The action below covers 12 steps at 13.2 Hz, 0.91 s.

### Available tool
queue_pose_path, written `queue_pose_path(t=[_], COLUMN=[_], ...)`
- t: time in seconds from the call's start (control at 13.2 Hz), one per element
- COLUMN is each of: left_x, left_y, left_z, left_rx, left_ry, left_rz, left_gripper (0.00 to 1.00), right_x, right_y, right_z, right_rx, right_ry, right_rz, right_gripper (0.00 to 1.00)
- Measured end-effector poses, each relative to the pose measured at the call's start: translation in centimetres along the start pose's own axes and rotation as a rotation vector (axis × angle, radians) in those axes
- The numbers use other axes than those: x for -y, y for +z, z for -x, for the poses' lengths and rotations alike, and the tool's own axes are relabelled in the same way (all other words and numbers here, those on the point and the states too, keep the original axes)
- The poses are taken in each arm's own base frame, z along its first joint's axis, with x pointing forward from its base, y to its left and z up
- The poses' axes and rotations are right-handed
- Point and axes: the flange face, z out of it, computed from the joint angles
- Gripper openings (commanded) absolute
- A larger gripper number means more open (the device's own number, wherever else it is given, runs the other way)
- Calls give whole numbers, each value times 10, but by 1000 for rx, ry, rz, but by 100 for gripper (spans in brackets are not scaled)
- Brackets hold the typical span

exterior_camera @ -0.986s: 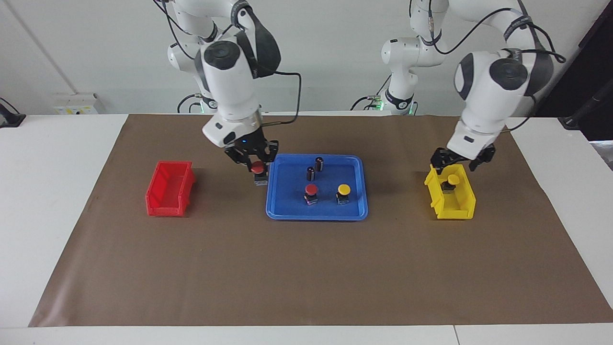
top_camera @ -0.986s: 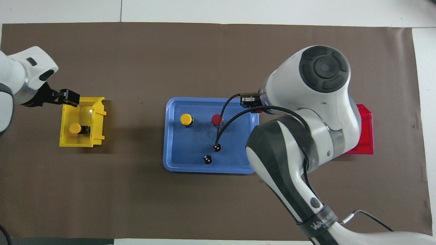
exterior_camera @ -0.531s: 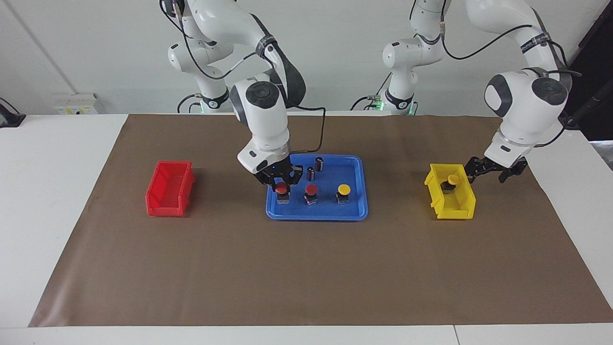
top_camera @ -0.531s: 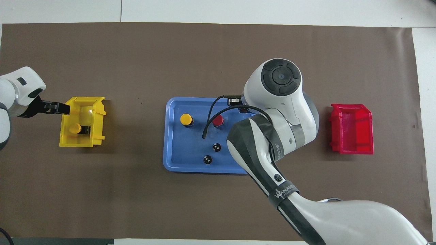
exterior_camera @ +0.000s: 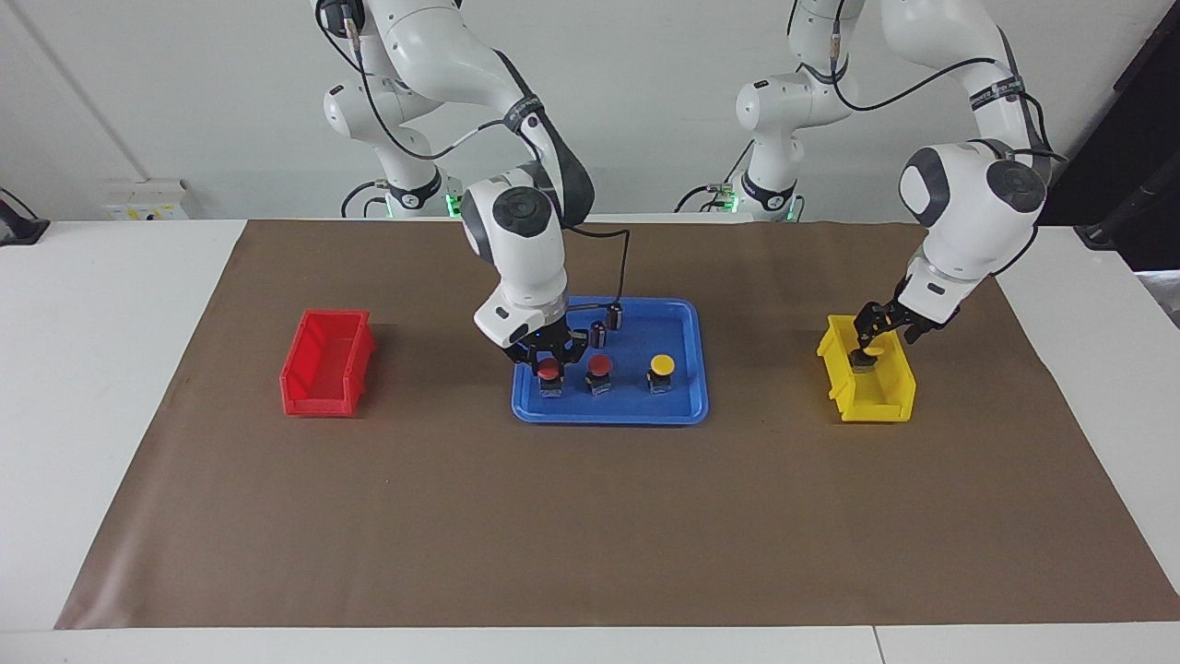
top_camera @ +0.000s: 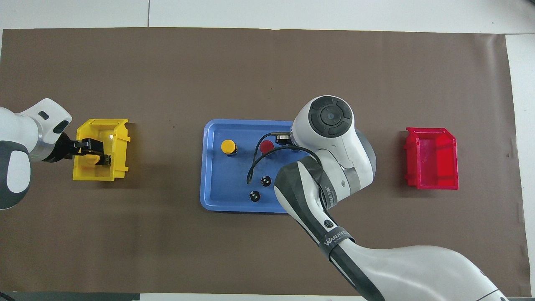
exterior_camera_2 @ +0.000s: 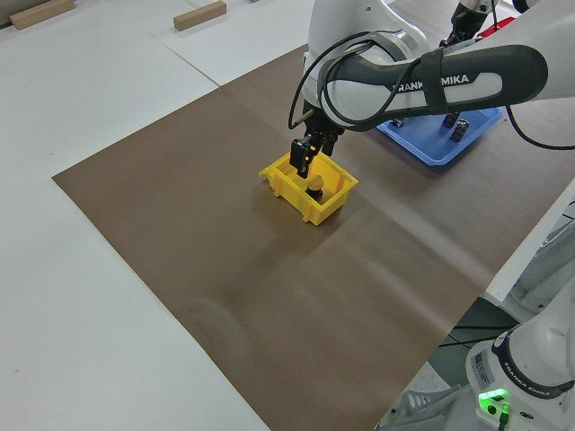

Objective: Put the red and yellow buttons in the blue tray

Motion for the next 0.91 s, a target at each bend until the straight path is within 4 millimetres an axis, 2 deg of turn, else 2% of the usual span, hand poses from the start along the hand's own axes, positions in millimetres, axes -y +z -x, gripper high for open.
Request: queue_pose_path(t=[0.15, 0.23, 0.38, 0.45, 0.53, 0.68, 0.91], left_x=[1, 1, 2, 2, 3, 4, 5], left_y=[4, 7, 11, 13, 13, 15, 24], left_z=[6, 8, 10, 11, 11, 11, 14], left_rx=[-6, -13, -25, -27, -27, -37, -54], left_ry=[-5, -6, -8, -9, -11, -14, -16], left_rz=[-1, -2, -2, -1, -1, -1, 0], left_gripper=[82, 74, 66, 65, 63, 63, 63], right_x=[-2, -3, -10, -22, -43, -109, -218], right_y=[0, -5, -30, -53, -82, -145, -225], right_z=[-1, -4, -17, -27, -38, -50, -37], right_rx=[-1, -9, -9, 3, 9, 17, 38], right_ry=[4, 7, 27, 50, 84, 131, 138], right_rz=[1, -4, -3, 2, 1, -7, -23], right_gripper=[100, 100, 100, 100, 100, 100, 100])
